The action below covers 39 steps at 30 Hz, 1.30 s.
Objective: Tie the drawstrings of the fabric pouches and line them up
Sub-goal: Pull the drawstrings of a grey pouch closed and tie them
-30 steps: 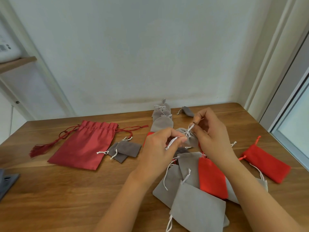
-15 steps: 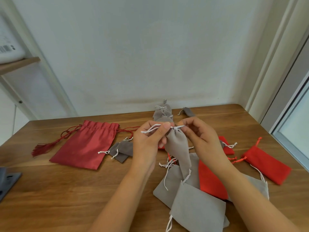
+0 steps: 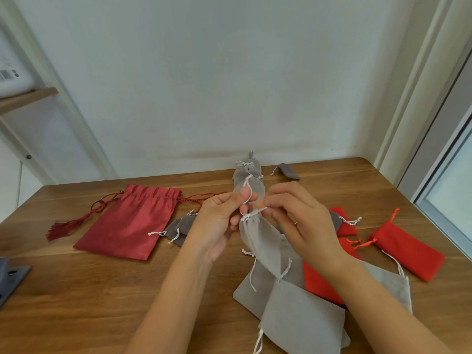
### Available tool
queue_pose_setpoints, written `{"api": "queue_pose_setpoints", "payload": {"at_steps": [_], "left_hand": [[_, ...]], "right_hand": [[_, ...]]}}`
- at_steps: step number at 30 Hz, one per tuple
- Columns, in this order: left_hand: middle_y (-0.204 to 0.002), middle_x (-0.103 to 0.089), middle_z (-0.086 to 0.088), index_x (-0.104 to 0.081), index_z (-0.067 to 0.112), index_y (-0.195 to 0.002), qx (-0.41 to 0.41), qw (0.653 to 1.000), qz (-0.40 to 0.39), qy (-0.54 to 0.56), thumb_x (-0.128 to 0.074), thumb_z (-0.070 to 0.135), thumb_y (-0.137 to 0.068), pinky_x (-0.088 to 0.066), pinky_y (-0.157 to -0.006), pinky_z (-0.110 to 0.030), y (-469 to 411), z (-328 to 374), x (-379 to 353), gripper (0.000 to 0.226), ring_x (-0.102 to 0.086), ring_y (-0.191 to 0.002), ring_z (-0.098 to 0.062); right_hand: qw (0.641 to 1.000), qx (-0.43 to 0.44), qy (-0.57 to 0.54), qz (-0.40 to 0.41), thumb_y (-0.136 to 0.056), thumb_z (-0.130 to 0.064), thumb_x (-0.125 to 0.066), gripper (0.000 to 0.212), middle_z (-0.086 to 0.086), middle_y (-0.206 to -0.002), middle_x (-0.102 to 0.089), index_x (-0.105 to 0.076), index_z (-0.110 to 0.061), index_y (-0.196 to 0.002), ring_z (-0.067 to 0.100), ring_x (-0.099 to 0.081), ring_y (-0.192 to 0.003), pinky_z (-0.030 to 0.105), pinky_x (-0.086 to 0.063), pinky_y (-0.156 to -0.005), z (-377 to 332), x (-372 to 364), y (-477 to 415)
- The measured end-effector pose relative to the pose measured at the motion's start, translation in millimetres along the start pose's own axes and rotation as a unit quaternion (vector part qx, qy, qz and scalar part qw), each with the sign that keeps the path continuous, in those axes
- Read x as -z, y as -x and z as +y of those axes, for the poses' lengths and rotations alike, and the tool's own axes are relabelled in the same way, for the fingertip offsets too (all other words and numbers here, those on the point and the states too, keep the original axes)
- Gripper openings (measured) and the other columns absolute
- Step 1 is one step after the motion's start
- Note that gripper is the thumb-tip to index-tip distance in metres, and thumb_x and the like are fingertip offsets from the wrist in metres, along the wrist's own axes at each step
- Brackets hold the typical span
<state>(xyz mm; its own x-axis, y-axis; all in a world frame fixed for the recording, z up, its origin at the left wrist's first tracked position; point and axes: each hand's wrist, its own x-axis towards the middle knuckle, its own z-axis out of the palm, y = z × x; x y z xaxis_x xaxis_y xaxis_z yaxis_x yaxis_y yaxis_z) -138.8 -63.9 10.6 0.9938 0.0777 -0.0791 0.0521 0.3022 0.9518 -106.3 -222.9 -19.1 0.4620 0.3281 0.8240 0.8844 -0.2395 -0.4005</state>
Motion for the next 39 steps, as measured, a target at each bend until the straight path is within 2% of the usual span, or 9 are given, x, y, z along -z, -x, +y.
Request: {"api": "queue_pose_setpoints", "payload": {"at_steps": [5, 10, 14, 18, 23, 26, 34, 37, 39], "left_hand": [[-0.046, -0.046, 0.009, -0.066, 0.02, -0.048, 0.009, 0.989, -0.077, -0.123, -0.061, 0.033, -0.076, -0.026, -0.042, -0.013, 2, -1, 1, 0.031, -0.032, -0.04, -0.002], [-0.061, -0.048, 0.001, -0.059, -0.001, -0.082, 0.03, 0.975, -0.149, -0.161, -0.057, 0.018, -0.093, -0.037, -0.048, -0.015, 0, -3, 11, 0.021, -0.042, -0.05, -0.006], [-0.063, -0.049, 0.001, -0.057, 0.006, -0.069, 0.031, 0.965, -0.185, -0.183, -0.057, 0.023, -0.085, -0.039, -0.051, -0.018, 1, -1, 12, 0.023, -0.045, -0.052, -0.008], [-0.065, -0.049, -0.003, -0.062, 0.003, -0.073, 0.023, 0.959, -0.204, -0.195, -0.059, 0.024, -0.086, -0.038, -0.052, -0.019, 4, 2, 15, 0.025, -0.043, -0.054, -0.008], [-0.052, -0.044, -0.003, -0.077, 0.008, -0.077, -0.024, 0.943, -0.163, -0.29, -0.073, 0.038, -0.081, -0.03, -0.051, -0.023, 3, 0, 13, 0.03, -0.036, -0.049, -0.011], [-0.049, -0.046, 0.002, -0.072, 0.003, -0.07, -0.079, 0.938, -0.14, -0.306, -0.064, 0.023, -0.091, -0.03, -0.051, -0.023, 4, -4, 10, 0.03, -0.038, -0.05, -0.009], [-0.069, -0.062, -0.027, -0.075, 0.007, -0.074, -0.153, 0.942, -0.081, -0.288, -0.066, 0.034, -0.079, -0.04, -0.06, -0.034, 1, -14, 1, 0.029, -0.051, -0.063, -0.02], [-0.071, -0.067, -0.021, -0.077, 0.016, -0.073, -0.173, 0.942, -0.054, -0.283, -0.07, 0.019, -0.079, -0.044, -0.058, -0.029, -1, -14, 0, 0.01, -0.054, -0.062, -0.016], [-0.066, -0.069, -0.011, -0.077, 0.025, -0.07, -0.186, 0.94, -0.027, -0.283, -0.072, 0.009, -0.081, -0.043, -0.055, -0.021, -2, -15, 1, 0.02, -0.053, -0.059, -0.008]], "right_hand": [[0.999, 0.023, 0.008, -0.044, -0.097, -0.018, -0.05, 0.012, -0.005, -0.124, -0.063, -0.058, -0.019, -0.107, 0.007, -0.063, -0.106, 0.02, -0.053, -0.079, 1, -1, 3], [0.987, -0.125, 0.017, -0.098, -0.092, -0.043, -0.038, 0.014, -0.016, -0.078, -0.066, -0.046, -0.037, -0.102, 0.0, -0.061, -0.074, 0.016, -0.046, -0.059, -2, -2, 4], [0.987, -0.127, -0.005, -0.103, -0.095, -0.026, -0.058, 0.014, -0.014, -0.082, -0.065, -0.048, -0.034, -0.1, 0.003, -0.062, -0.081, 0.013, -0.045, -0.066, -1, 3, 4], [0.99, -0.109, -0.014, -0.088, -0.094, -0.026, -0.054, 0.007, -0.019, -0.083, -0.062, -0.058, -0.024, -0.098, -0.001, -0.061, -0.08, 0.01, -0.044, -0.068, -3, 4, 1], [0.99, -0.101, -0.027, -0.095, -0.09, -0.024, -0.055, 0.018, -0.009, -0.085, -0.067, -0.067, -0.013, -0.095, 0.004, -0.062, -0.08, 0.022, -0.049, -0.068, -1, 5, -1], [0.979, -0.164, -0.089, -0.078, -0.088, -0.016, -0.062, 0.01, -0.007, -0.079, -0.068, -0.068, -0.015, -0.096, 0.005, -0.064, -0.075, 0.018, -0.051, -0.067, -3, 8, -3], [0.958, -0.217, -0.176, -0.067, -0.082, -0.018, -0.07, 0.021, 0.003, -0.082, -0.071, -0.063, -0.026, -0.101, 0.016, -0.068, -0.073, 0.036, -0.057, -0.07, -4, 22, -9], [0.956, -0.224, -0.177, -0.071, -0.077, -0.021, -0.074, 0.021, 0.003, -0.084, -0.071, -0.069, -0.022, -0.097, 0.015, -0.069, -0.076, 0.033, -0.057, -0.074, -3, 24, -9], [0.958, -0.22, -0.163, -0.088, -0.076, -0.012, -0.077, 0.021, 0.004, -0.086, -0.072, -0.07, -0.015, -0.096, 0.015, -0.069, -0.08, 0.032, -0.057, -0.077, -1, 23, -9]]}}
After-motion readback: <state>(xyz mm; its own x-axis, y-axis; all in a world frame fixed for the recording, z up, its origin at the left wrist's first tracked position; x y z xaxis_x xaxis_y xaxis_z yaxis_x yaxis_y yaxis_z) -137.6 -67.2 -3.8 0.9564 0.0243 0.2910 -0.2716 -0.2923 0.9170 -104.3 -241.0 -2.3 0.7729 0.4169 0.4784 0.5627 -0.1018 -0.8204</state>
